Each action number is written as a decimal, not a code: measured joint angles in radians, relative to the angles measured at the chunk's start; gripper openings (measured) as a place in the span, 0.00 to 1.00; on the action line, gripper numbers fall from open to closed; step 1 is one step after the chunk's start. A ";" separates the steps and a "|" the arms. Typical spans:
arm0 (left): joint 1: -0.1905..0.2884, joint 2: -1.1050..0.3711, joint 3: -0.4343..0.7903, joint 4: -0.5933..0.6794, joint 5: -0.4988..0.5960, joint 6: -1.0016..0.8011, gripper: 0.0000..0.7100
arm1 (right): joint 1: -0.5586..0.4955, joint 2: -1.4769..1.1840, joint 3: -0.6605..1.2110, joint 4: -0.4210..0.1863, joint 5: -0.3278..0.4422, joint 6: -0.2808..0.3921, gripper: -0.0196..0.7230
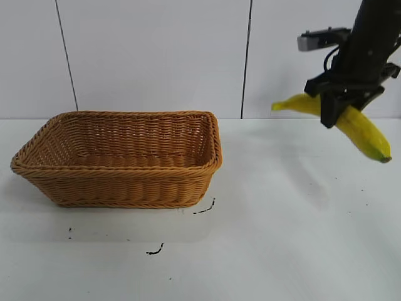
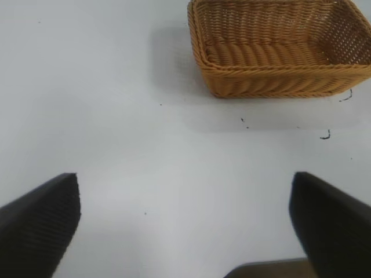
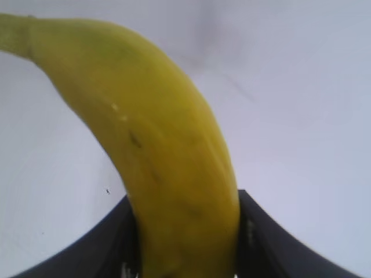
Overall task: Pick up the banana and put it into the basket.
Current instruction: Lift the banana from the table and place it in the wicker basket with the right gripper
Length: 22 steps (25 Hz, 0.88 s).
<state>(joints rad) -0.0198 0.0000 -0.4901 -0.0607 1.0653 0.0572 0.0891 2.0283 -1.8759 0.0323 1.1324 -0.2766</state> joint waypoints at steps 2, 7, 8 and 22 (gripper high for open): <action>0.000 0.000 0.000 0.000 0.000 0.000 0.98 | 0.003 0.000 -0.031 0.000 0.030 -0.008 0.46; 0.000 0.000 0.000 0.000 0.000 0.000 0.98 | 0.050 0.025 -0.097 0.000 0.047 -0.027 0.46; 0.000 0.000 0.000 0.000 0.000 0.000 0.98 | 0.068 0.032 -0.115 -0.001 0.048 -0.027 0.46; 0.000 0.000 0.000 0.000 0.000 0.000 0.98 | 0.410 0.221 -0.430 -0.043 -0.014 -0.106 0.46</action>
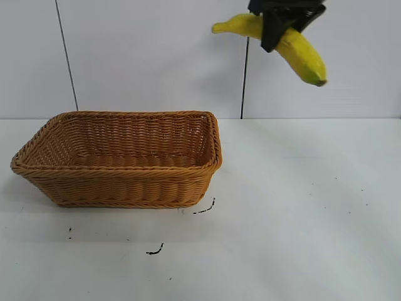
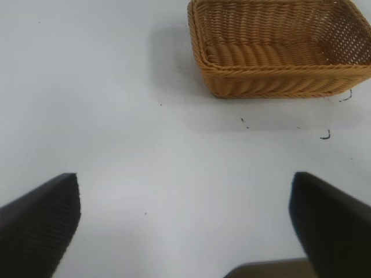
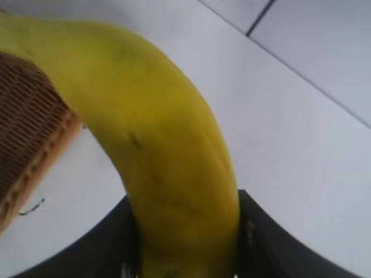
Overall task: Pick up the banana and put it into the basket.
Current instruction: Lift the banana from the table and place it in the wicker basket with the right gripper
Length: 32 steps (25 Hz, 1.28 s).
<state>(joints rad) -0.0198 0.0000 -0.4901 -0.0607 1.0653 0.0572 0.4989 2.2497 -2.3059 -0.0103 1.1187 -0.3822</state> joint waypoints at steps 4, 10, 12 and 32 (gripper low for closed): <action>0.000 0.000 0.000 0.000 0.000 0.000 0.98 | 0.102 0.034 -0.003 -0.024 -0.113 -0.085 0.46; 0.000 0.000 0.000 0.000 0.000 0.000 0.98 | 0.190 0.120 -0.005 -0.049 -0.221 -0.241 0.46; 0.000 0.000 0.000 0.000 0.000 0.000 0.98 | 0.195 0.156 -0.005 -0.051 -0.247 -0.262 0.46; 0.000 0.000 0.000 0.000 0.000 0.000 0.98 | 0.195 0.316 -0.005 -0.002 -0.367 -0.283 0.52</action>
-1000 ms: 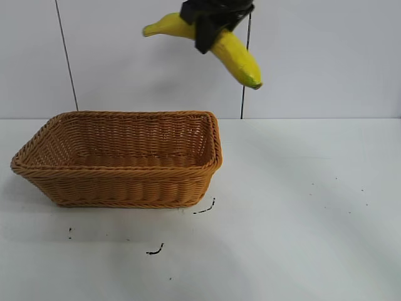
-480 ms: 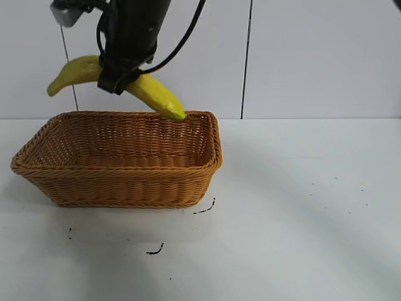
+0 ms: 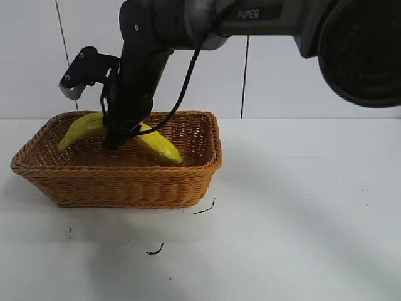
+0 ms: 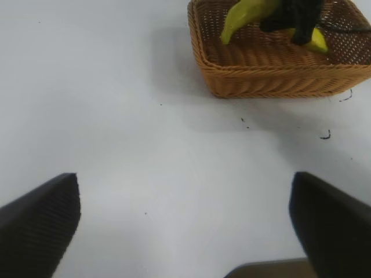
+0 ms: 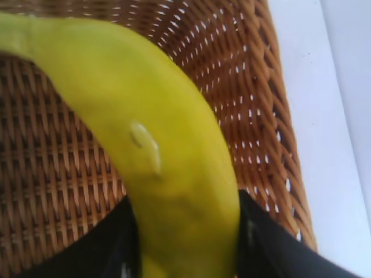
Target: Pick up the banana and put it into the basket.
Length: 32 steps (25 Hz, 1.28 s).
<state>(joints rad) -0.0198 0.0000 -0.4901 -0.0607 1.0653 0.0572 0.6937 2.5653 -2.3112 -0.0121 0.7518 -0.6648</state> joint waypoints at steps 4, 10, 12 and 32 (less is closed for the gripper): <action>0.000 0.000 0.000 0.000 0.000 0.000 0.98 | 0.000 -0.006 0.000 0.018 0.003 0.000 0.76; 0.000 0.000 0.000 0.000 0.000 0.000 0.98 | 0.000 -0.068 -0.005 0.023 0.049 0.139 0.83; 0.000 0.000 0.000 0.000 0.000 0.000 0.98 | 0.000 -0.107 -0.007 0.023 0.079 0.238 0.83; 0.000 0.000 0.000 0.000 0.000 0.000 0.98 | -0.322 -0.254 -0.011 0.020 0.360 0.665 0.83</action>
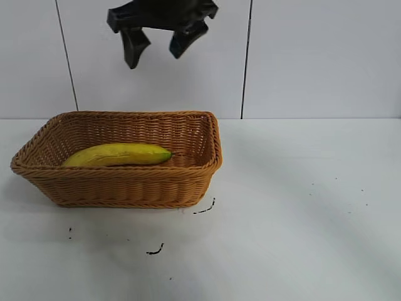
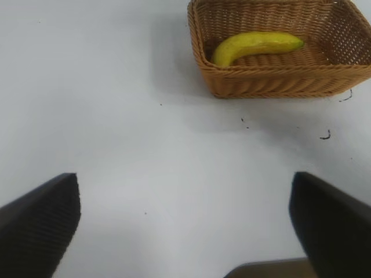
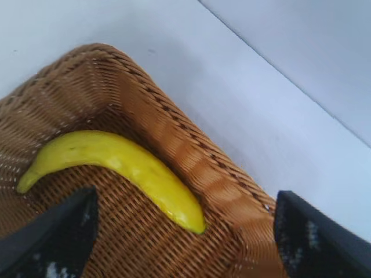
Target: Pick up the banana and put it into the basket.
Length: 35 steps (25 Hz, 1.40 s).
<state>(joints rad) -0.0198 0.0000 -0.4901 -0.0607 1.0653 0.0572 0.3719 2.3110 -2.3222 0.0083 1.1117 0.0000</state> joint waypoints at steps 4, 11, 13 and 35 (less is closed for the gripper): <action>0.000 0.000 0.000 0.000 0.000 0.000 0.98 | -0.134 0.000 0.000 -0.015 0.030 0.000 0.83; 0.000 0.000 0.000 0.000 0.000 0.000 0.98 | -0.314 0.000 0.000 -0.008 0.090 0.000 0.83; 0.000 0.000 0.000 0.000 0.000 0.000 0.98 | -0.337 0.000 0.000 0.000 0.097 -0.012 0.83; 0.000 0.000 0.000 0.000 0.000 0.000 0.98 | -0.335 -0.550 0.605 0.067 0.104 -0.029 0.83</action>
<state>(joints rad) -0.0198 0.0000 -0.4901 -0.0607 1.0653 0.0572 0.0372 1.7608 -1.7172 0.0749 1.2159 -0.0287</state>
